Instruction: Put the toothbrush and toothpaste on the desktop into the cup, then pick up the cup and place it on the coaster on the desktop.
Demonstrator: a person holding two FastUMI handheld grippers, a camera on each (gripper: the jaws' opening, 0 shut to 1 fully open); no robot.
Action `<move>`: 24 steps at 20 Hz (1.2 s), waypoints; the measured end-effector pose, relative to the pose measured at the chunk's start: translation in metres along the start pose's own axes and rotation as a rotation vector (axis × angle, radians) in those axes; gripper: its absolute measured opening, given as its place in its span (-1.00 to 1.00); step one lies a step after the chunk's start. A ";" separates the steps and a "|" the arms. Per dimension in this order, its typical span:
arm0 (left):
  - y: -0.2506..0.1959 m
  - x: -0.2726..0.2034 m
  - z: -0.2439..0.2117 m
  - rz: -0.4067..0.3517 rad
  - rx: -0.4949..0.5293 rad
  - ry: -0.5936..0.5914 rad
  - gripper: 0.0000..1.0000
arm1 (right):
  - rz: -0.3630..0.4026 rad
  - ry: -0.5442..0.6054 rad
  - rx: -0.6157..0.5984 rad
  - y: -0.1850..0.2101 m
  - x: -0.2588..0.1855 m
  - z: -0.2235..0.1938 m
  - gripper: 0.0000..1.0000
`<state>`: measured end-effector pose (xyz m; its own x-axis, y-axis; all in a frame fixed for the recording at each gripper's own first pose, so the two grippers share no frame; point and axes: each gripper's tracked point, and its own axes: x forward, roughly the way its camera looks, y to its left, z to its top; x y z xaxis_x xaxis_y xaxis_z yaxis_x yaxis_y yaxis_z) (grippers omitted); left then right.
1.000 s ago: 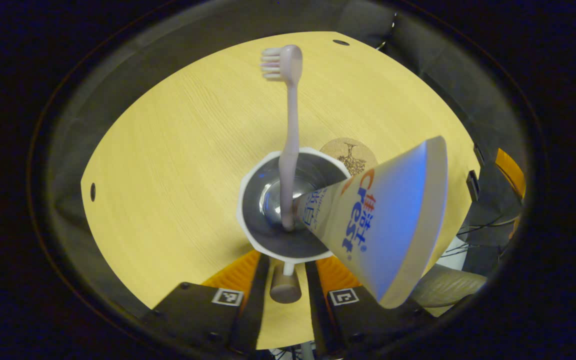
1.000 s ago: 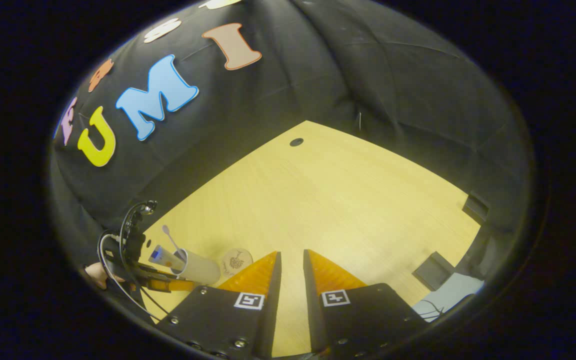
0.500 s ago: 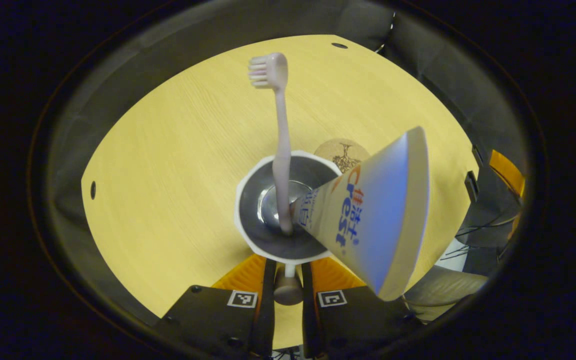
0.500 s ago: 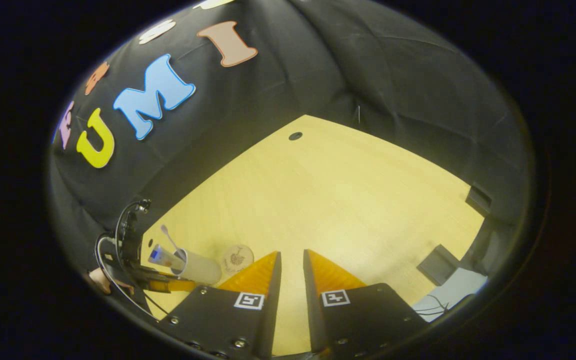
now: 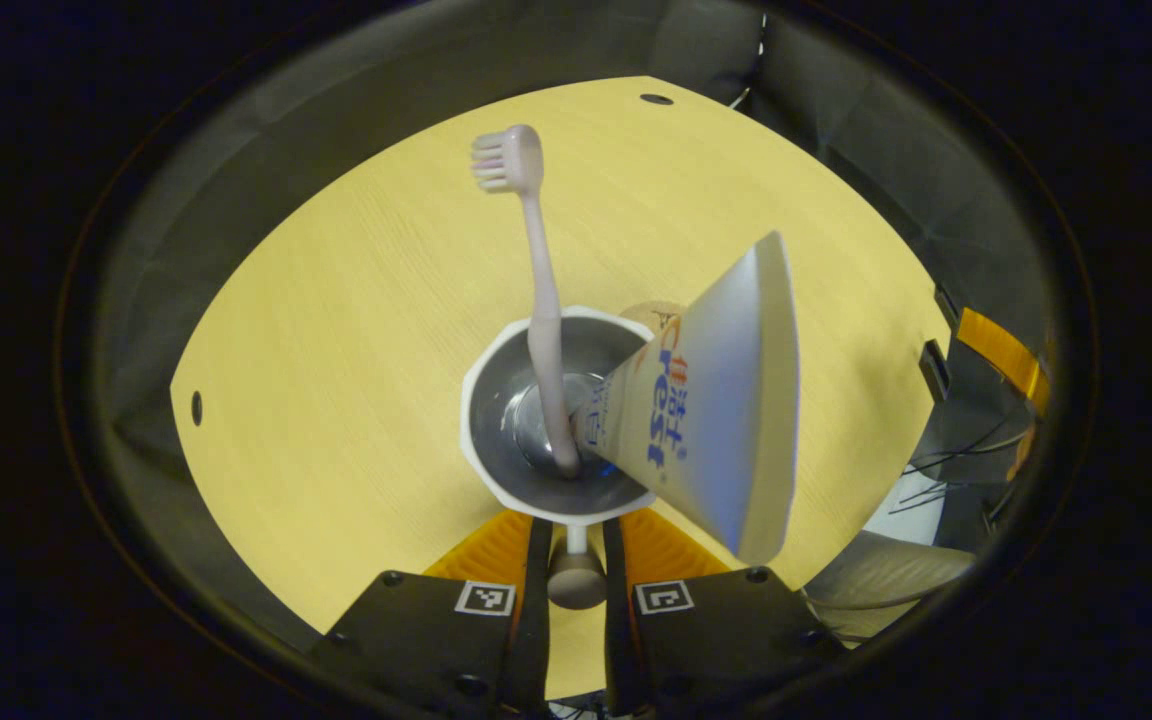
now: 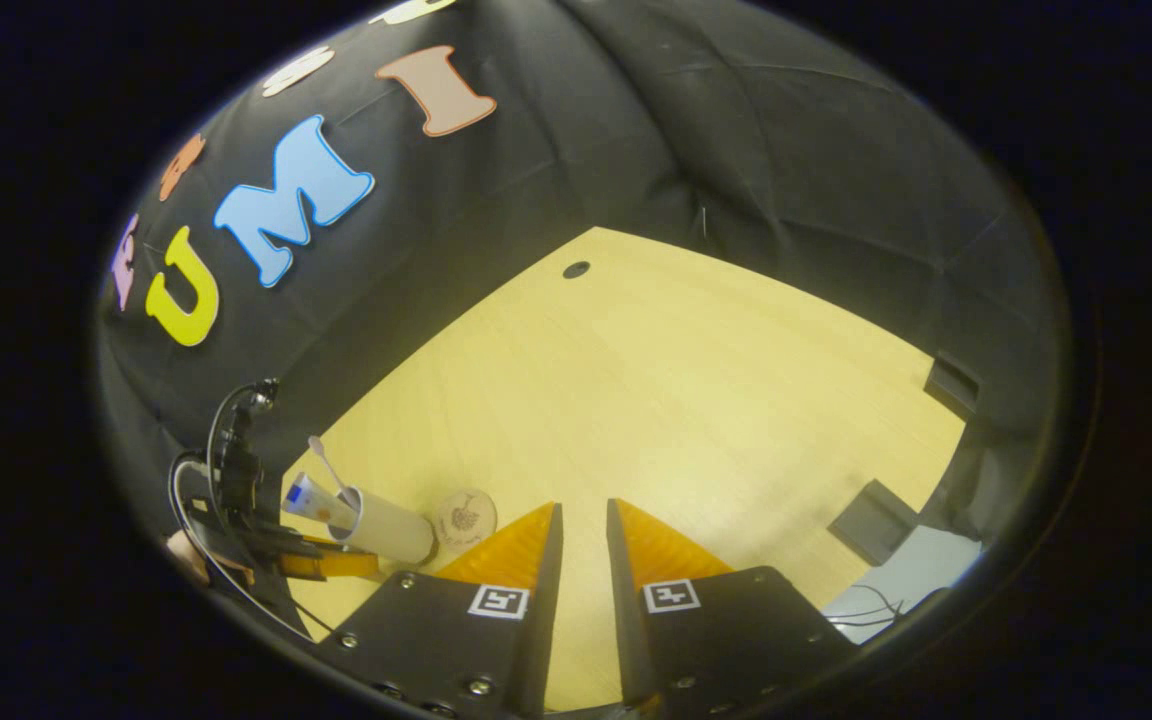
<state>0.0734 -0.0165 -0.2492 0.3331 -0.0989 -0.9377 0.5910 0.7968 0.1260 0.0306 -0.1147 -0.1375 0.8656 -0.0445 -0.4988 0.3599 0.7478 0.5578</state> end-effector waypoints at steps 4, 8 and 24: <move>-0.016 0.000 0.017 -0.006 0.041 -0.011 -0.41 | -0.008 -0.004 0.022 -0.008 -0.001 0.003 -0.46; -0.032 0.007 0.029 -0.022 0.056 -0.009 -0.41 | -0.024 -0.012 0.031 -0.017 -0.002 0.008 -0.46; 0.009 -0.016 0.033 -0.025 0.050 0.013 -0.41 | -0.016 0.014 0.061 -0.024 0.008 0.009 -0.46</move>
<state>0.0974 -0.0270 -0.2221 0.3089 -0.1101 -0.9447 0.6352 0.7631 0.1187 0.0317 -0.1388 -0.1487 0.8547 -0.0460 -0.5171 0.3945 0.7052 0.5892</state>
